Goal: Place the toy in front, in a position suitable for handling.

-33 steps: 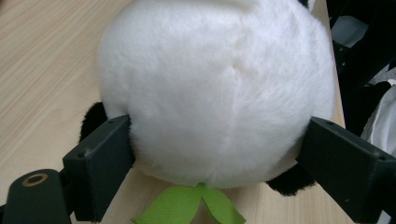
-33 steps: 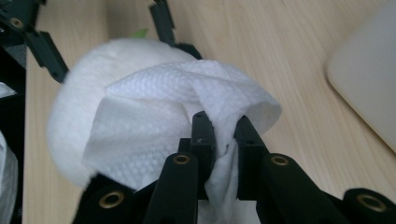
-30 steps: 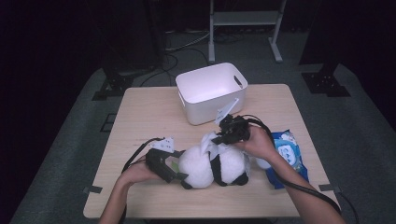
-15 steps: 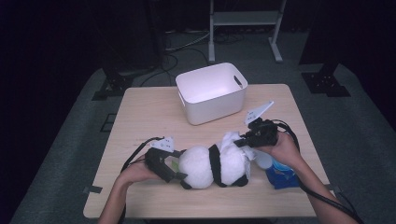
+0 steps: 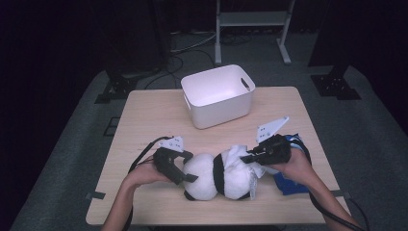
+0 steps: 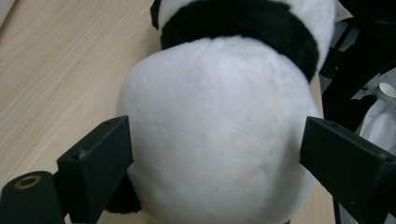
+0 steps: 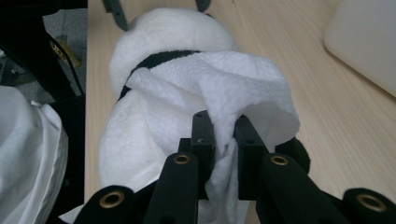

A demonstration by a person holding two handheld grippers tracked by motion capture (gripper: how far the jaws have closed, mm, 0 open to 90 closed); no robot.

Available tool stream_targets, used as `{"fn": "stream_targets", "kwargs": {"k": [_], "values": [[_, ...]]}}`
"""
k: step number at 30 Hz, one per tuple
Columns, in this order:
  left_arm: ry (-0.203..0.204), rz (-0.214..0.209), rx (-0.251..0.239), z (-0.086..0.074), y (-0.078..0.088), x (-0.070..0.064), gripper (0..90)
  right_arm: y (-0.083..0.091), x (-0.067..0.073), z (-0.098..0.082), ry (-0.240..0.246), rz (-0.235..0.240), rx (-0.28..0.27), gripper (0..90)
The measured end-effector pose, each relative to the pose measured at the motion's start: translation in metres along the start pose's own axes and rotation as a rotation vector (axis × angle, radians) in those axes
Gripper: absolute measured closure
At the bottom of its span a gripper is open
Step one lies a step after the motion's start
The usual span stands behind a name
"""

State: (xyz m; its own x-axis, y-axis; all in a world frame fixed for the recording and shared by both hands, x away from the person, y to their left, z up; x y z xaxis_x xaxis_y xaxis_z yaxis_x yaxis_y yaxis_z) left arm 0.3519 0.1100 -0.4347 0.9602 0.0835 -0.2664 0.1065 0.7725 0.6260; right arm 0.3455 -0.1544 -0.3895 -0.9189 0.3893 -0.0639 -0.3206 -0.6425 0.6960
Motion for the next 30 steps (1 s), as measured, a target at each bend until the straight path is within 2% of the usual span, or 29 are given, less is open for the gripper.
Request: {"fn": "stream_targets", "kwargs": {"k": [2, 5, 12, 15, 19, 24, 30], "values": [[0.015, -0.007, 0.011, 0.000, -0.003, 0.001, 4.9, 0.001, 0.004, -0.001, 0.013, 0.008, 0.003, 81.1], [0.017, -0.030, 0.030, -0.002, -0.008, 0.001, 4.8, 0.002, 0.008, -0.001, 0.024, 0.027, 0.012, 81.2], [0.014, -0.035, 0.019, -0.007, -0.008, -0.001, 8.9, -0.002, 0.007, 0.015, 0.032, 0.019, 0.032, 81.2], [0.006, -0.034, 0.019, -0.007, -0.008, -0.002, 8.9, -0.011, 0.008, 0.027, 0.035, 0.031, 0.034, 81.1], [-0.007, -0.028, 0.018, -0.008, -0.008, -0.004, 9.1, -0.031, 0.011, 0.044, 0.073, 0.053, 0.059, 81.1], [-0.018, -0.018, 0.038, -0.008, -0.008, -0.008, 9.1, -0.051, 0.015, 0.057, 0.102, 0.077, 0.087, 81.1], [-0.021, -0.019, 0.036, -0.008, -0.008, -0.010, 9.1, -0.069, 0.020, 0.069, 0.122, 0.100, 0.097, 81.1]]}}
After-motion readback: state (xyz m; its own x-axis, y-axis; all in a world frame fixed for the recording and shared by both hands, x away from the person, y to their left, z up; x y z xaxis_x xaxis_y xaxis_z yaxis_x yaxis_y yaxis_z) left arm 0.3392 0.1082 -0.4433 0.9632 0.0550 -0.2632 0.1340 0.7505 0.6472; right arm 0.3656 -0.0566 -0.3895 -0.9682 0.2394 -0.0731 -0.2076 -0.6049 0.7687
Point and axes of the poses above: each handheld gripper's, and its own axes: y roughly backward along the jaws, z roughly out of its top, x roughly to its left, the point moved 5 cm from there along -y, roughly forward along the jaws, and after that the axes turned 10 degrees about -z, right-handed, at the moved point
